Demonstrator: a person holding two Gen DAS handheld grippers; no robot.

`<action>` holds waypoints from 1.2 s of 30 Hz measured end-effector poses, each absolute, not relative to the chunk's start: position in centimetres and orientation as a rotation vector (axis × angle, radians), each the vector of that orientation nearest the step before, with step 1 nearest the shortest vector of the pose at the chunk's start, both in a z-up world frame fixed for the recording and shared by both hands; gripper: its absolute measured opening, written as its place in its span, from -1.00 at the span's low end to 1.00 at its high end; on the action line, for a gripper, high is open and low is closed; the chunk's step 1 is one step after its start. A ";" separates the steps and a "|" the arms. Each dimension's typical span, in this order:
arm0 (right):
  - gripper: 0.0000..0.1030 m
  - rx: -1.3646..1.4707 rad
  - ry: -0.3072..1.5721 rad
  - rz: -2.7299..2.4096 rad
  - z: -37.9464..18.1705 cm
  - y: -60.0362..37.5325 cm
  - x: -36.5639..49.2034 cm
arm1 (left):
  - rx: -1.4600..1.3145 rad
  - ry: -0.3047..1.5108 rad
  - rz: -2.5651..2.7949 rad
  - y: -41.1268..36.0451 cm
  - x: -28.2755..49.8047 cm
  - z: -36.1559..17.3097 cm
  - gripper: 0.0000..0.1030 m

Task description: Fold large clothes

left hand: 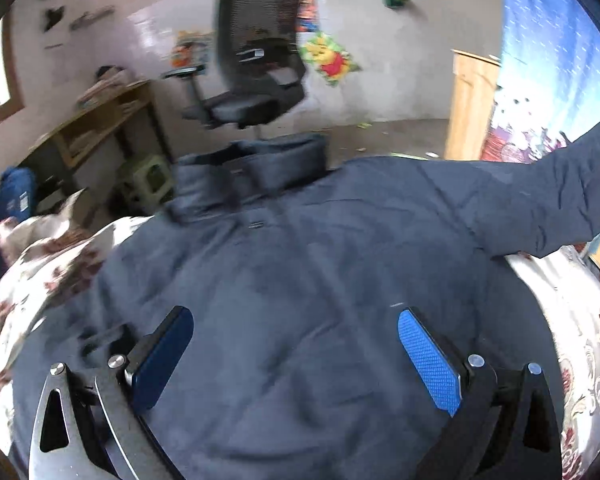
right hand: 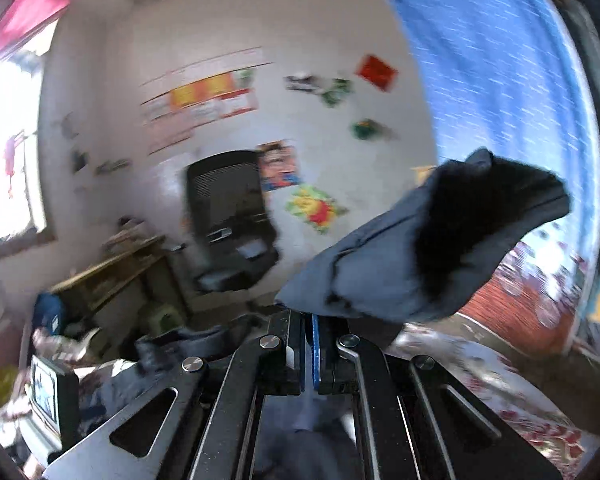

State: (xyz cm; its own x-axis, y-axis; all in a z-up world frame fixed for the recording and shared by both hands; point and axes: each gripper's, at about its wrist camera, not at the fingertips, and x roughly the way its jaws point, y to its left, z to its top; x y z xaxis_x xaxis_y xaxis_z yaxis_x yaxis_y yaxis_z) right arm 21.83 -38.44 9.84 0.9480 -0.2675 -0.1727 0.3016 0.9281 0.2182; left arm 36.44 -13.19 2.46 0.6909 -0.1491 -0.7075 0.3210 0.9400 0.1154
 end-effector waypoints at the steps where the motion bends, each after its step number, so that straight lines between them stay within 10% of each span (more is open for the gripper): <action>1: -0.94 0.221 0.144 -0.253 10.1 -37.0 22.5 | 0.226 0.766 -0.243 -11.8 36.5 2.7 1.00; 21: -0.92 -0.117 0.605 0.276 0.7 -15.1 32.1 | 0.242 0.828 0.240 9.1 33.8 0.4 1.00; 26: -0.07 -0.065 0.807 0.342 -3.3 -14.6 32.8 | 0.176 0.866 0.230 11.4 33.3 -0.9 1.00; 36: 0.40 -0.028 0.752 0.238 -1.3 -24.6 30.9 | 0.019 0.820 0.003 7.7 35.1 -1.8 1.00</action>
State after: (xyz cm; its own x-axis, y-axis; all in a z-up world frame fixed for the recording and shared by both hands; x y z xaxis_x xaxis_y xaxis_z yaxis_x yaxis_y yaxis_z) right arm 30.89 -24.62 -1.34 0.7050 0.2041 -0.6792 -0.2237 0.9728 0.0601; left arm 35.14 7.67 -1.78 0.6823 0.0099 -0.7310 0.0048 0.9998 0.0181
